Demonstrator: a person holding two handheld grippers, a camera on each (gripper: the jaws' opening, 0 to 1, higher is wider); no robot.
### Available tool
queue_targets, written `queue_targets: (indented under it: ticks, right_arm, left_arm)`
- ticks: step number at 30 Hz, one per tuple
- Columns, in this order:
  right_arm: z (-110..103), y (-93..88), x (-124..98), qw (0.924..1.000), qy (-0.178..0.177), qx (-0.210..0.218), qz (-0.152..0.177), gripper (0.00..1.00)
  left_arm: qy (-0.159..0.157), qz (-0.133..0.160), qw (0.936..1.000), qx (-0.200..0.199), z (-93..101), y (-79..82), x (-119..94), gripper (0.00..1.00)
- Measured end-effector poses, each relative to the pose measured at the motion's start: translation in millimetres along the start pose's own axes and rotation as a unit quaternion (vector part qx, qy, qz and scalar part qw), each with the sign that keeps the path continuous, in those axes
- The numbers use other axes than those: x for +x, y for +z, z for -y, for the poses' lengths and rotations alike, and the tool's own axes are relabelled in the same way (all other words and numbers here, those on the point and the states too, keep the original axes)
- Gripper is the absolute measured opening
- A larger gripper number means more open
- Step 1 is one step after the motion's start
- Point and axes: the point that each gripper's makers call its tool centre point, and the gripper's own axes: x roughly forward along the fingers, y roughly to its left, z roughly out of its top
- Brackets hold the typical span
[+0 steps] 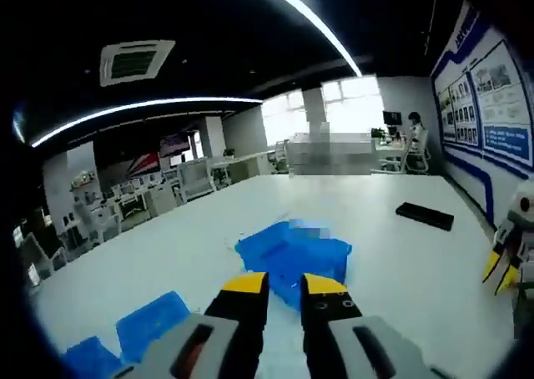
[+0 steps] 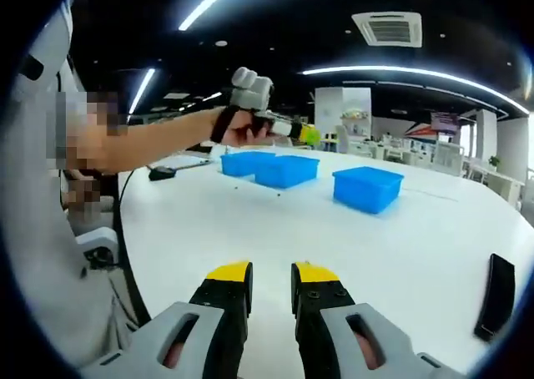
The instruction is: Pick up the resistors one by one and place each resistor into its matching bin, sorting the parts by color and model until every resistor is separated into the correct bin for its type
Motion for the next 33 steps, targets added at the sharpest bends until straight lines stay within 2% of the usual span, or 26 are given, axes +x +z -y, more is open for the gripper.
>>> queue_targets:
  ticks: [1, 2, 3, 4, 5, 7, 9, 12, 13, 15, 16, 27, 33]
  right_arm:
    - [0, -0.5, 1, 1.0000, 0.001, 0.001, 0.001, 0.21]
    - [1, -1.1, 1, 1.0000, 0.001, 0.002, 0.001, 0.21]
    - [2, -1.9, 1, 1.0000, 0.001, 0.004, 0.002, 0.21]
    - [3, -1.9, 1, 1.0000, 0.000, 0.004, 0.003, 0.21]
    - [5, -1.9, 1, 1.0000, -0.003, 0.007, 0.005, 0.21]
    - [7, -0.9, 0, 0.9999, -0.006, 0.007, 0.007, 0.21]
    - [8, 1.5, -3, 0.9999, -0.009, 0.002, 0.010, 0.21]
    - [9, 2.5, -8, 0.9998, -0.011, -0.002, 0.017, 0.21]
    - [10, 1.4, -9, 0.9998, -0.013, 0.002, 0.017, 0.21]
    - [12, -1.5, -9, 0.9997, -0.016, 0.010, 0.018, 0.21]
    - [13, -2.6, -9, 0.9996, -0.017, 0.012, 0.017, 0.21]
    - [22, 1.9, -7, 0.9997, -0.009, 0.007, 0.023, 0.21]
    - [25, -1.3, -4, 0.9996, -0.004, 0.012, 0.025, 0.21]
  left_arm:
    - [0.012, -0.018, 0.9994, -0.028, 2.1, -11.8, -7, 0.17]
    - [0.014, -0.019, 0.9989, -0.040, 6.9, -19.2, -13, 0.17]
    - [0.013, -0.014, 0.9992, -0.034, 12.7, -25.9, -18, 0.17]
    - [0.014, -0.022, 0.9992, -0.030, 16.6, -33.9, -21, 0.17]
    - [0.022, -0.052, 0.9983, -0.015, 17.7, -50.3, -26, 0.17]
    - [0.034, -0.088, 0.9955, -0.012, 17.5, -74.0, -30, 0.17]
    - [0.048, -0.097, 0.9929, -0.051, 13.9, -89.0, -31, 0.17]
    - [0.065, -0.103, 0.9901, -0.071, 9.3, -101.8, -30, 0.17]
    - [0.065, -0.106, 0.9878, -0.094, 9.8, -106.3, -30, 0.17]
    - [0.069, -0.088, 0.9822, -0.151, 7.9, -107.7, -27, 0.17]
    - [0.075, -0.084, 0.9817, -0.153, 6.1, -108.9, -27, 0.17]
    - [0.094, -0.097, 0.9823, -0.129, 7.9, -117.2, -13, 0.16]
    - [0.100, -0.099, 0.9807, -0.135, 2.1, -117.2, -12, 0.11]
